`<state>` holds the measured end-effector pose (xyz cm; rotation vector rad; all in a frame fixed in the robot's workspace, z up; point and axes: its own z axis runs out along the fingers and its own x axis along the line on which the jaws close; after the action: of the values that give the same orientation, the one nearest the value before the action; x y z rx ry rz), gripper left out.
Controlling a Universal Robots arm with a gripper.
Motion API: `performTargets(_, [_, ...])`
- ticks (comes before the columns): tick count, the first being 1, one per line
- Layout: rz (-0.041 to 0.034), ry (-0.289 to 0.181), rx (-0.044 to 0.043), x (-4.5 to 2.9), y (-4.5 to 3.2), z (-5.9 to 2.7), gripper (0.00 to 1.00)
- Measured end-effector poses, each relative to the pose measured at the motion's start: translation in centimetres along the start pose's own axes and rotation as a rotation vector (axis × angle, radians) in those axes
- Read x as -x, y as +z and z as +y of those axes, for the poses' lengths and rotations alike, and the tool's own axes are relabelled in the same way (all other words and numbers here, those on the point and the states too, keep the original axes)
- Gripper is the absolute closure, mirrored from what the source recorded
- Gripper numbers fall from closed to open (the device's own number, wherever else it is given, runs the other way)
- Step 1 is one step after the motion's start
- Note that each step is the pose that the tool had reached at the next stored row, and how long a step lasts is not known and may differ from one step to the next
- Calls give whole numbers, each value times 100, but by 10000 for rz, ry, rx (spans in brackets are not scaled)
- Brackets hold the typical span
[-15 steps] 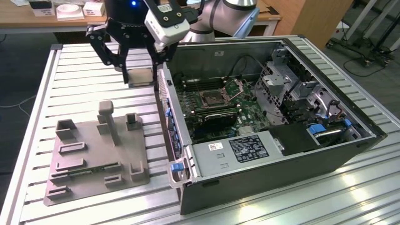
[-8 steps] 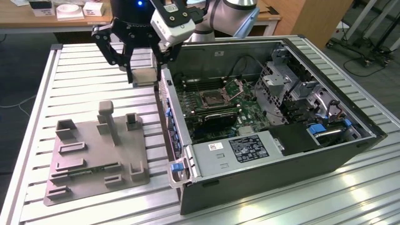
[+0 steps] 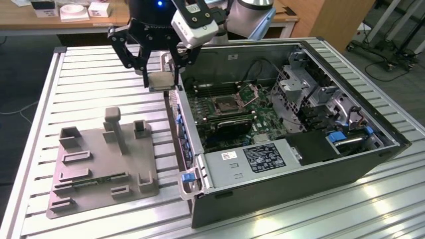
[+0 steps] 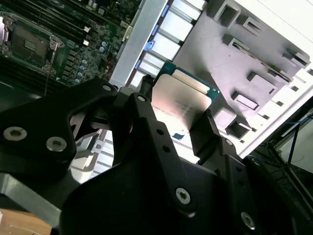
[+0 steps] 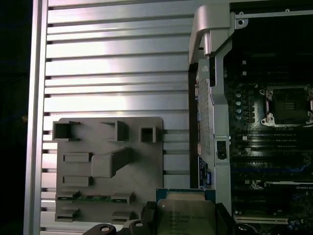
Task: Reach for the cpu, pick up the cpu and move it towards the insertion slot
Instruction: 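Pick up the cpu and move it towards the insertion slot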
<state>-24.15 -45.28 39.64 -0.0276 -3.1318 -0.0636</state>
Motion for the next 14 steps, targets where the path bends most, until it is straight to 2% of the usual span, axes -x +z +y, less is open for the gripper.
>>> performTargets(14, [-1, 0, 1, 153, 0, 3, 45])
